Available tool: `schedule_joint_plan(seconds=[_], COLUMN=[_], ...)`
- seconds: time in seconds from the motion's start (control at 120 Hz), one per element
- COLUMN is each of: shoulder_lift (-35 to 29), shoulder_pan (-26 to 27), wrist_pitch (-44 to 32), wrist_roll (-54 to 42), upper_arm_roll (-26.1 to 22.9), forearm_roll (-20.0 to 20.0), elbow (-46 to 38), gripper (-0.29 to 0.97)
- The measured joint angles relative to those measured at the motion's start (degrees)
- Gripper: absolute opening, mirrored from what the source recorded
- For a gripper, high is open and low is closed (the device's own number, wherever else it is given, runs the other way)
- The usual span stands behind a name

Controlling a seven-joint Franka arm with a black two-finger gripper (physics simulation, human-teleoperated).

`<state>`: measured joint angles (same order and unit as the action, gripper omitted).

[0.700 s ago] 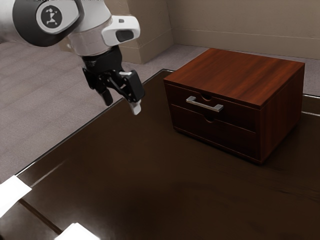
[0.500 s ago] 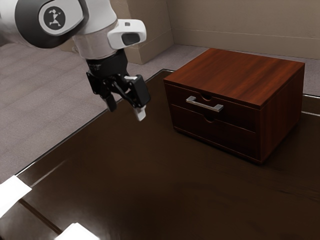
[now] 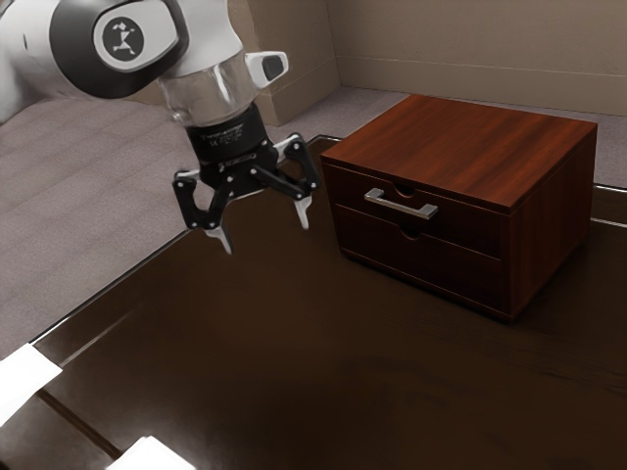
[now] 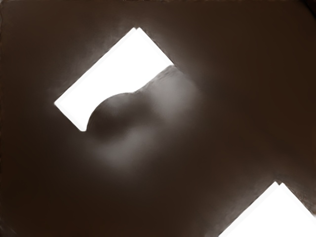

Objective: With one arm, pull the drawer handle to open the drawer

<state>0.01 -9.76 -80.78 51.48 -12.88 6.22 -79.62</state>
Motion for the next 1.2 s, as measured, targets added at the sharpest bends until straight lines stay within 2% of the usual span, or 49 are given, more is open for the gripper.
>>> schedule_joint_plan(seconds=[0.15, 0.475, 0.7, 1.033, 1.2], shoulder_lift=[0.48, 3.81, 6.95, 10.41, 13.39], shoulder_pan=[1.61, 0.62, 2.56, 2.53, 2.43], wrist_pitch=[-1.18, -13.19, -20.73, -28.93, -30.49], wrist_roll=[13.45, 32.54, 40.15, 46.8, 49.05], upper_arm_roll=[1.97, 1.84, -1.04, -3.22, -3.98], forearm_roll=[-0.84, -5.89, -10.61, -11.83, -13.98], elbow=[0.01, -2.46, -2.48, -1.97, -1.97], gripper=[0.65, 0.65, 0.64, 0.62, 0.62])
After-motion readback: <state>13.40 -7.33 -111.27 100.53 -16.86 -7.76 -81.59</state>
